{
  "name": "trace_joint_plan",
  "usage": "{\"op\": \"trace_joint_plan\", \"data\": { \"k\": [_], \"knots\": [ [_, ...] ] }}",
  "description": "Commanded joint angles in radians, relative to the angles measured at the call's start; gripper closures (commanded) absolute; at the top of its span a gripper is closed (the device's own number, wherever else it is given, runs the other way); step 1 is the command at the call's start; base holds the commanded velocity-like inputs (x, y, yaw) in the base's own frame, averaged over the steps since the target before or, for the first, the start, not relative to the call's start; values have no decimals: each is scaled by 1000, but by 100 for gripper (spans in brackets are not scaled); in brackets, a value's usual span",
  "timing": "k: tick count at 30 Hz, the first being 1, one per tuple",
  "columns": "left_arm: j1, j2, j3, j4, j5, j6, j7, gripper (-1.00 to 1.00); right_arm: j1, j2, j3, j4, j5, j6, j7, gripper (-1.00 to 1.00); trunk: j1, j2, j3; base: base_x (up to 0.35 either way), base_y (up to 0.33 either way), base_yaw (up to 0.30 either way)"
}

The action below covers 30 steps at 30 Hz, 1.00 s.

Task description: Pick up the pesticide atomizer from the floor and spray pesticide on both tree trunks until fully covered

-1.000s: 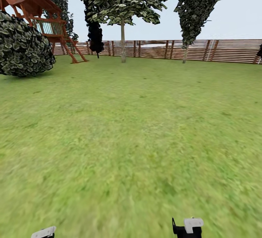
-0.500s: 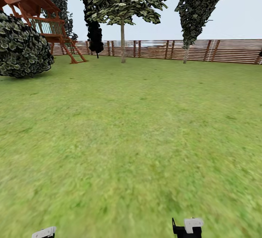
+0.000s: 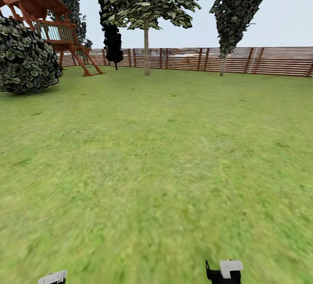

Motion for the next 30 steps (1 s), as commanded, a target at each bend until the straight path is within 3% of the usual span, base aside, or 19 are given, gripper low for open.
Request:
{"op": "trace_joint_plan", "data": {
  "k": [1,30],
  "knots": [
    [-1,0,8,1,-9,-4,-5,100,0,0,9,0,-7,-2,-3,-100,0,0,-1,338,0,0],
    [-1,1,9,0,-8,-4,-3,100,0,0,9,0,-7,-2,-3,-100,0,0,-1,338,0,0]
  ]
}}
